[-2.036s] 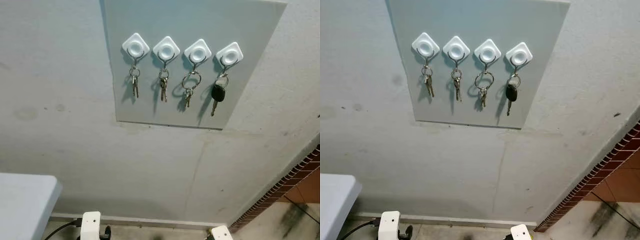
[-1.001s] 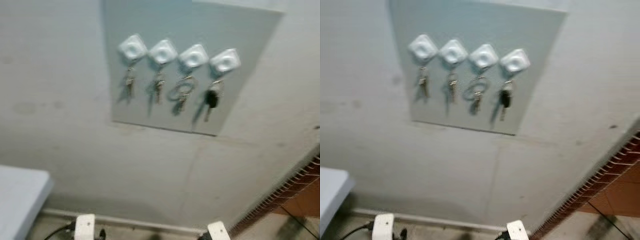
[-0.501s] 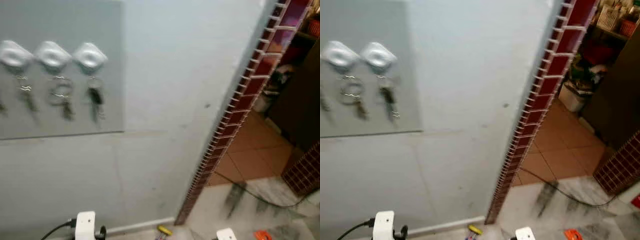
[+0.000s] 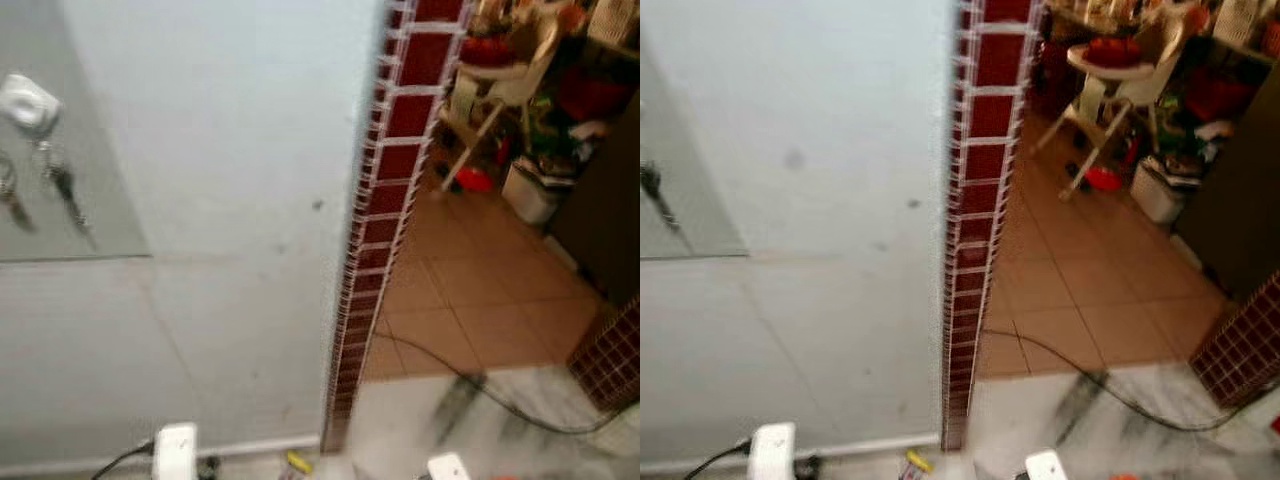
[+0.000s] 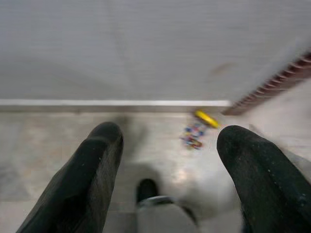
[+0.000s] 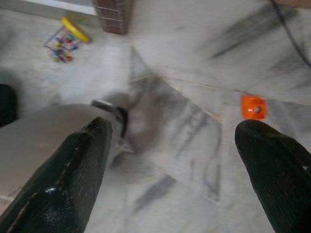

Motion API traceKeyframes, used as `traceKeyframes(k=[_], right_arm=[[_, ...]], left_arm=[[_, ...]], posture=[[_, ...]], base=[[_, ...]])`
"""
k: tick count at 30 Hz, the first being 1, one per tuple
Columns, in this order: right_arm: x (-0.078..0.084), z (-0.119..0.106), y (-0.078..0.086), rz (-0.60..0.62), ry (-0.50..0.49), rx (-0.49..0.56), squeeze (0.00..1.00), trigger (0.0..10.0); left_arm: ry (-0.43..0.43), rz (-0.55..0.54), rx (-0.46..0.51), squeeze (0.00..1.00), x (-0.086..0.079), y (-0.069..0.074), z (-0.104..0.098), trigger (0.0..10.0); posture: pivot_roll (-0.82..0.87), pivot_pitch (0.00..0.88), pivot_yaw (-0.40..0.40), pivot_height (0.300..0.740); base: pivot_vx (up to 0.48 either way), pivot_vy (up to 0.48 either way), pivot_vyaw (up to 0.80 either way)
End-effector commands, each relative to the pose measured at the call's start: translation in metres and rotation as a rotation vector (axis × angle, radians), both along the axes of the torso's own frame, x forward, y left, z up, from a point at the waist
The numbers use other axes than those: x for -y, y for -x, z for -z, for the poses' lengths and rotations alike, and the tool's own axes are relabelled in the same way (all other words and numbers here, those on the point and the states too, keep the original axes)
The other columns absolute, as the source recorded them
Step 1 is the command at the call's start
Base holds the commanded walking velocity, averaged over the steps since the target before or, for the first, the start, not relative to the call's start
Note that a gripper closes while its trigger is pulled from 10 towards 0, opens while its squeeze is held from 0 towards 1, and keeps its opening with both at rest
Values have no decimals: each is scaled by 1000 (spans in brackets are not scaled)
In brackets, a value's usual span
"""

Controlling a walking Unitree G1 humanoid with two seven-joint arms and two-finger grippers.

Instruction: Hang keys on a hook

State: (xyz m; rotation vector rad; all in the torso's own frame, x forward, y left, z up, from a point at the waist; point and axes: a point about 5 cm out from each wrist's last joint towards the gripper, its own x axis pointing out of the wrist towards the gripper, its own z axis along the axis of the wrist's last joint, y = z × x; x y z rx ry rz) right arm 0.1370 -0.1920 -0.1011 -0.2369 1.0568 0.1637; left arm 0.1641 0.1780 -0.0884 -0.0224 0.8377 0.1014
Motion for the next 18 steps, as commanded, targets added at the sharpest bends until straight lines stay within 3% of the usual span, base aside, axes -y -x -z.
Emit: traceKeyframes(k=[1, 18], right_arm=[[-8, 2, 1, 0, -11, -6, 0, 10000], [-6, 4, 7, 7, 25, -25, 0, 10000]], left_arm=[[-43, -17, -11, 0, -16, 3, 0, 10000], [-39, -6, -20, 0, -16, 7, 1, 10000]], posture=[[-71, 0, -22, 728], [-74, 0, -18, 728]], base=[[0, 0, 0], [0, 0, 0]])
